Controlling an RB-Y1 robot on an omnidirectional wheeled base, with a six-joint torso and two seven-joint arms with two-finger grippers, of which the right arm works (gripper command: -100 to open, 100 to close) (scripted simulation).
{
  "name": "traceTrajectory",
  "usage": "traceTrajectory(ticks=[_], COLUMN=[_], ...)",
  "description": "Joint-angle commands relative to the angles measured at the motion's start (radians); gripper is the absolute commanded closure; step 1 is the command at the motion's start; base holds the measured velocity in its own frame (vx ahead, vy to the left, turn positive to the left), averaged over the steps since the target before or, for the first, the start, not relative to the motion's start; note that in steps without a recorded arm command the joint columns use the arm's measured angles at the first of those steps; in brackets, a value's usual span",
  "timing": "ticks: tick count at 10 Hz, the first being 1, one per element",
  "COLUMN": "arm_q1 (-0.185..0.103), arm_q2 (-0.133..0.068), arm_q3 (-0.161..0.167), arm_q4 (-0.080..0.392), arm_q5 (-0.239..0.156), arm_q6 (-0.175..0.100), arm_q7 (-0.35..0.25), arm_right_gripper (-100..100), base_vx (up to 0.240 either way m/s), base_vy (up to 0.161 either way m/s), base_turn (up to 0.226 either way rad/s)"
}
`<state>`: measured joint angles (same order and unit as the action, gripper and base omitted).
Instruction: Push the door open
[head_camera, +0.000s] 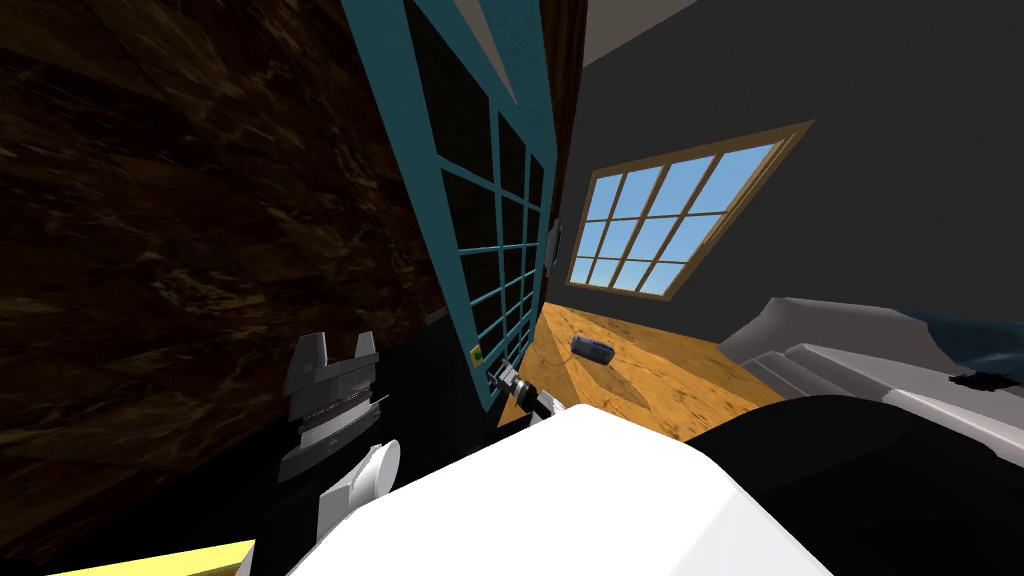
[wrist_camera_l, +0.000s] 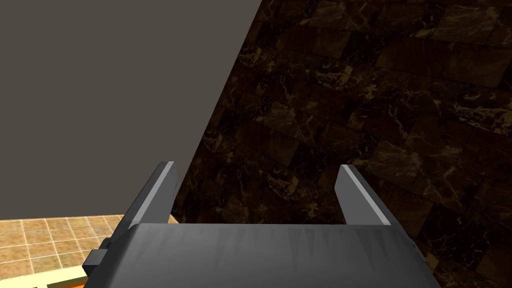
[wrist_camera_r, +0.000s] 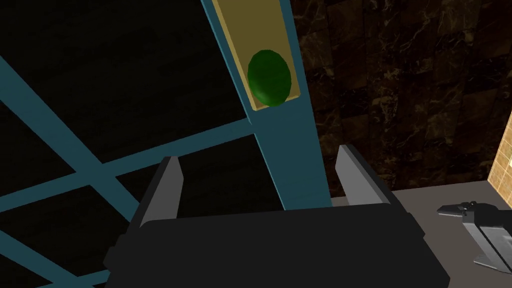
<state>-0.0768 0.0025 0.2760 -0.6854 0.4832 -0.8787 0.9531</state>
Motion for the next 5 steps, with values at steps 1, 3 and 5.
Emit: traceTrajectory(ticks=[1,3,5], arm_q1=[-0.002,0.008,0.023], arm_q2=[0.007,0.013,0.026], arm_q3=[-0.005,-0.008,-0.013], arm_q4=[0.009,-0.003,-0.025], arm_q5=[0.016,0.045,0.094], arm_q6=[-0.005,-0.005,-0.004], arm_q7=[0.038,0.077,0.140], arm_right_gripper=[-100,-100,-100], base_vx=[-0.021,-0.019,-0.017], base_vy=[-0.006,-0.007,-0.009], base_turn=[-0.069,-0.073,-0.125])
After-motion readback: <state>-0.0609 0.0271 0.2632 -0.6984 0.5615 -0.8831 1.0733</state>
